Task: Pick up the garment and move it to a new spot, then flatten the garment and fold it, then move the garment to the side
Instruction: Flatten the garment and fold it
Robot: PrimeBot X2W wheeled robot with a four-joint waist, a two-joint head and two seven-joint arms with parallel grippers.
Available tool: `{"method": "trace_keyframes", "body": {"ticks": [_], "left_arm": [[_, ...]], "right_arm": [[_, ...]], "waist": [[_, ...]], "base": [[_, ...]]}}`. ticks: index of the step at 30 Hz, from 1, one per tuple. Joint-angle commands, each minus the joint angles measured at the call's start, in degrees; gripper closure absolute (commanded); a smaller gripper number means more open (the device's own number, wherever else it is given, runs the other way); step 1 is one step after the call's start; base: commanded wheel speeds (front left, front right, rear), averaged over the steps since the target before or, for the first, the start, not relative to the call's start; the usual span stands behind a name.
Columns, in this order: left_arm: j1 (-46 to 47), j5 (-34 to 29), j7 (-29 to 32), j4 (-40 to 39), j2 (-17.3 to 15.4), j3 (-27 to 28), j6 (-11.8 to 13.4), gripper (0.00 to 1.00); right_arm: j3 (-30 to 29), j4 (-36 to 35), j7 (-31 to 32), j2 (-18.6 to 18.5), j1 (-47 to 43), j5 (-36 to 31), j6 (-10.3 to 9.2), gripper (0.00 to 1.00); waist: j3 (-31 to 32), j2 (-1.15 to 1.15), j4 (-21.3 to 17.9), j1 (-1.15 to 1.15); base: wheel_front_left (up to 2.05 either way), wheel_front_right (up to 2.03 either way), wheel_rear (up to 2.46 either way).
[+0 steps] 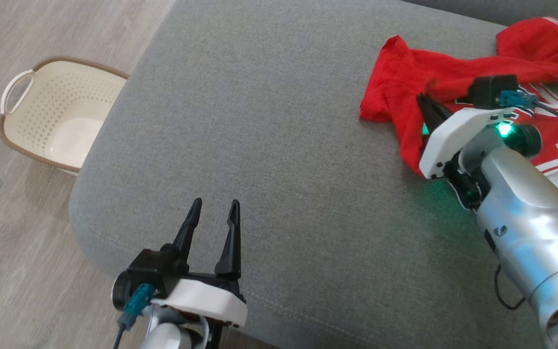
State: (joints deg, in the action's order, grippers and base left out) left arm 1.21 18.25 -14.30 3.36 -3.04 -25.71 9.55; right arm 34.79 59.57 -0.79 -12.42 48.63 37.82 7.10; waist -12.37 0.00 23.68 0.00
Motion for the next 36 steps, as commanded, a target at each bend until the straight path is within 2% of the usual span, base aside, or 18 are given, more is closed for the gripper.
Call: {"method": "trace_keyframes", "body": {"ticks": [1, 10, 15, 16, 17, 19, 23, 27, 32, 36], "left_arm": [[0.4, -0.4, -0.7, -1.7, 0.2, 1.9, 0.0, 0.0], [0.1, -1.0, -0.7, -2.1, 0.2, 2.7, -0.3, 0.0], [0.8, -1.0, -0.7, -2.1, 0.2, 2.5, -0.5, 0.0], [1.0, -1.0, -0.7, -2.0, 0.2, 2.5, -0.6, 0.0], [1.1, -1.0, -0.7, -2.0, 0.2, 2.5, -0.6, 0.0], [1.1, -1.1, -0.7, -1.9, 0.2, 2.9, -0.5, 0.0], [0.9, -1.6, -0.7, -2.0, 0.2, 3.7, -0.5, 0.0], [0.7, -1.9, -0.7, -2.2, 0.2, 4.1, -0.6, 0.0], [0.4, -2.3, -0.7, -2.4, 0.2, 4.9, -0.7, 0.0], [0.2, -2.7, -0.7, -2.6, 0.2, 5.5, -0.8, 0.0]], "right_arm": [[1.0, -2.1, -1.1, 0.1, -0.1, 0.1, 0.39, 1.0], [16.5, -13.1, -5.3, 1.3, -2.3, 0.1, 0.39, 1.0], [25.2, -13.3, -6.2, 3.1, -2.9, -1.0, 0.39, 1.0], [26.6, -13.0, -6.4, 3.6, -3.2, -0.7, 0.39, 0.88], [27.9, -12.9, -6.6, 4.0, -3.5, -0.2, 0.39, 0.63], [30.4, -13.0, -7.4, 4.5, -3.8, 0.5, 0.39, 0.0], [34.1, -14.0, -9.5, 4.4, -3.8, 3.2, 0.39, 0.0], [33.2, -14.5, -12.4, 2.8, -3.3, 5.9, 0.39, 0.0], [23.6, -12.7, -14.1, -0.2, -3.5, 7.3, 0.39, 0.0], [11.7, -11.6, -14.2, -2.8, -6.1, 4.4, 0.39, 0.0]], "waist": [[0.2, 0.0, -0.2, 0.0], [0.3, 0.0, -2.9, 0.0], [-0.4, 0.0, -3.2, 0.0], [-0.5, 0.0, -3.1, 0.0], [-0.5, 0.0, -3.0, 0.0], [-0.5, 0.0, -3.2, 0.0], [-0.3, 0.0, -4.4, 0.0], [-0.1, 0.0, -6.5, 0.0], [0.3, 0.0, -9.8, 0.0], [0.6, 0.0, -12.5, 0.0]], "base": [[0.0, 0.0, 0.0], [0.0, 0.0, 0.0], [0.0, 0.0, 0.0], [0.0, 0.0, 0.0], [0.0, 0.0, 0.0], [0.0, 0.0, 0.0], [0.0, 0.0, 0.0], [0.0, 0.0, 0.0], [0.0, 0.0, 0.0], [0.0, 0.0, 0.0]]}}
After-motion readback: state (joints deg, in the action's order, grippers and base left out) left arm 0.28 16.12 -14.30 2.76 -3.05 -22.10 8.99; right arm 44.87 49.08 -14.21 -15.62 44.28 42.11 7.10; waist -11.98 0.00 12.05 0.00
